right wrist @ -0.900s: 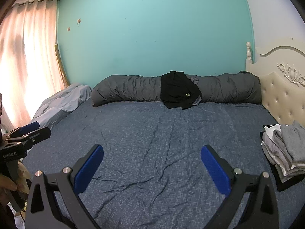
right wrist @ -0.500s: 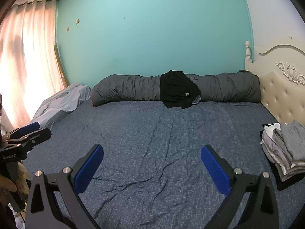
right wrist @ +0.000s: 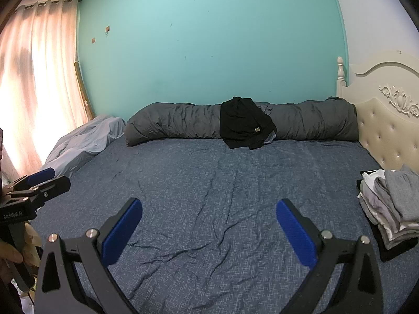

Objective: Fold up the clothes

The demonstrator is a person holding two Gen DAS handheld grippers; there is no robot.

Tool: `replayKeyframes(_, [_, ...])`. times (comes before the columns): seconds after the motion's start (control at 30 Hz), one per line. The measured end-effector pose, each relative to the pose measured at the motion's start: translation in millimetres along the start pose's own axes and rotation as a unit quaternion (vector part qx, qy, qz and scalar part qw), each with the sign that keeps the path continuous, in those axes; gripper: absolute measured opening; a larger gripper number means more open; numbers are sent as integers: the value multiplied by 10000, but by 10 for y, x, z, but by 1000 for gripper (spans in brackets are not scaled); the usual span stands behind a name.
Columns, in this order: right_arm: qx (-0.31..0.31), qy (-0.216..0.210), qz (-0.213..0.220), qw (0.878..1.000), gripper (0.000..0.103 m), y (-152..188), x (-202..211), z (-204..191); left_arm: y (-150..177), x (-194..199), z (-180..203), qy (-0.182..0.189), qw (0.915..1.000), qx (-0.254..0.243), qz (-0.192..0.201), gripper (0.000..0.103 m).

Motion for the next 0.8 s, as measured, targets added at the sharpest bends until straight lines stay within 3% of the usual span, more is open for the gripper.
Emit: replayKeyframes(0.8, [-5, -55, 62, 10000, 103, -59, 36, -13, -16, -7, 37, 35, 10000, 55, -31, 103])
Point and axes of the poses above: each gripper's, at about its wrist camera, not at the fingertips, and x roughly against the way its jaws point, z to its right, y to its underside, the point moved 9 cm from there along -x, roughly the way its jaws point, and after that the axes turned 11 degrees about y, right-handed, at the moved point
